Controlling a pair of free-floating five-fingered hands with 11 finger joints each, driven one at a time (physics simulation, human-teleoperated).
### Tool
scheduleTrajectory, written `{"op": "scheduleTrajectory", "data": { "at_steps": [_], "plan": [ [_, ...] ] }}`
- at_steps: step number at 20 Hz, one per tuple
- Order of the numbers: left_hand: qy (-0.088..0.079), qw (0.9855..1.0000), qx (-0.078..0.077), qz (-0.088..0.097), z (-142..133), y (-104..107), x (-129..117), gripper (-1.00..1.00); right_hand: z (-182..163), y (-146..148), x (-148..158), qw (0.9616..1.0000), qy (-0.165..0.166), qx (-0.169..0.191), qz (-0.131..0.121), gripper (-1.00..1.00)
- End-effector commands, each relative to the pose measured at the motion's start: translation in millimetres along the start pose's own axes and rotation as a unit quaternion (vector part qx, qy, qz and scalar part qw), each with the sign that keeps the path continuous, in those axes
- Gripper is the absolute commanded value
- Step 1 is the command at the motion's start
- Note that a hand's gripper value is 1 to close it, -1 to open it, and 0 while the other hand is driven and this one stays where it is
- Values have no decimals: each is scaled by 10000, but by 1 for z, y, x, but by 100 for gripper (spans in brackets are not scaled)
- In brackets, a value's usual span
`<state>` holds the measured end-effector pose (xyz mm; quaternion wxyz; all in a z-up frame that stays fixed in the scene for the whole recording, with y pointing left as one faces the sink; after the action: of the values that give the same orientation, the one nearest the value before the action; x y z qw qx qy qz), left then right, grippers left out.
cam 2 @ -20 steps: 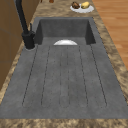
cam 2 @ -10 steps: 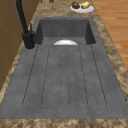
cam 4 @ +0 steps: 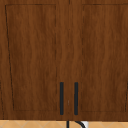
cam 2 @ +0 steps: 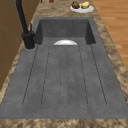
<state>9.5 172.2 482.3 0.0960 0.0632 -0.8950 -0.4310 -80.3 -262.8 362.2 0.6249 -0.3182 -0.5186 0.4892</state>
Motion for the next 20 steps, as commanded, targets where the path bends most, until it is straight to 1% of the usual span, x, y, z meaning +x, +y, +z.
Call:
{"op": "scheduleTrajectory", "data": {
  "at_steps": [1,9,11,13,20],
  "plan": [
    [327,9973,654,-98,-3,5,5,-100,0,0,0,10000,0,0,0,0],
    [329,9967,731,-92,-8,14,15,-100,0,0,0,10000,0,0,0,0],
    [345,9967,733,-16,-8,14,16,-100,0,0,0,10000,0,0,0,0],
    [357,9966,744,18,-9,14,17,-100,0,0,0,10000,0,0,0,0],
    [376,9959,817,16,-10,17,23,-100,0,0,0,10000,0,0,0,0]
  ]
}}
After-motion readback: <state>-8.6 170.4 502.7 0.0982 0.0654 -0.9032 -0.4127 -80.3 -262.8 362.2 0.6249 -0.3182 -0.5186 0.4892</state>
